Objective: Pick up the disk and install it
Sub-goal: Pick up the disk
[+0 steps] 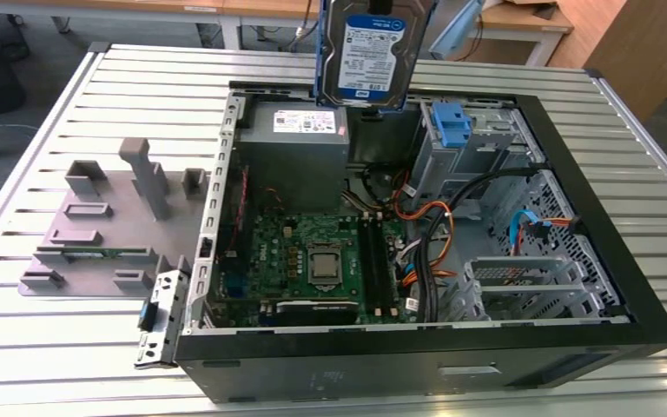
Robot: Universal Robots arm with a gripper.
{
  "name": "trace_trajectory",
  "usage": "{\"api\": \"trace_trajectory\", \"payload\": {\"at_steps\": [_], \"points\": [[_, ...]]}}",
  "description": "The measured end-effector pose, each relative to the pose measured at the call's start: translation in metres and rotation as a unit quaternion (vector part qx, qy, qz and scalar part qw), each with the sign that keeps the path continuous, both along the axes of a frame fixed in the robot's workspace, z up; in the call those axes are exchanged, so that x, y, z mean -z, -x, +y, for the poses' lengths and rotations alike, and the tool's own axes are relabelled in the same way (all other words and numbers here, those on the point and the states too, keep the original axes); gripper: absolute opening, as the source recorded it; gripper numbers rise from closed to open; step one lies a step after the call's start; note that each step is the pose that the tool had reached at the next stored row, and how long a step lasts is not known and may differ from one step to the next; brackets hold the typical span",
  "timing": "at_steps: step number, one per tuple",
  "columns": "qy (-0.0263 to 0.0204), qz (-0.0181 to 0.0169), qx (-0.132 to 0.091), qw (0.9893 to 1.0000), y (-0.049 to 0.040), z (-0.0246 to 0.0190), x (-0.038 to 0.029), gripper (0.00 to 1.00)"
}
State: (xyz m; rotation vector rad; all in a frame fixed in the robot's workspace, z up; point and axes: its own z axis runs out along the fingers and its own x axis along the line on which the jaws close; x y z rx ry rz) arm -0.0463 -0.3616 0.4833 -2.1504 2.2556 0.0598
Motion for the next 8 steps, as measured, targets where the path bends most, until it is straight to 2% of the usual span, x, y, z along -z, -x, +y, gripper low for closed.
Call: {"api": "trace_trajectory", "payload": {"at_steps": [8], "points": [[-0.0001,0.0,0.0,1.0,0.0,-0.0032,0.0002,0.35]]}}
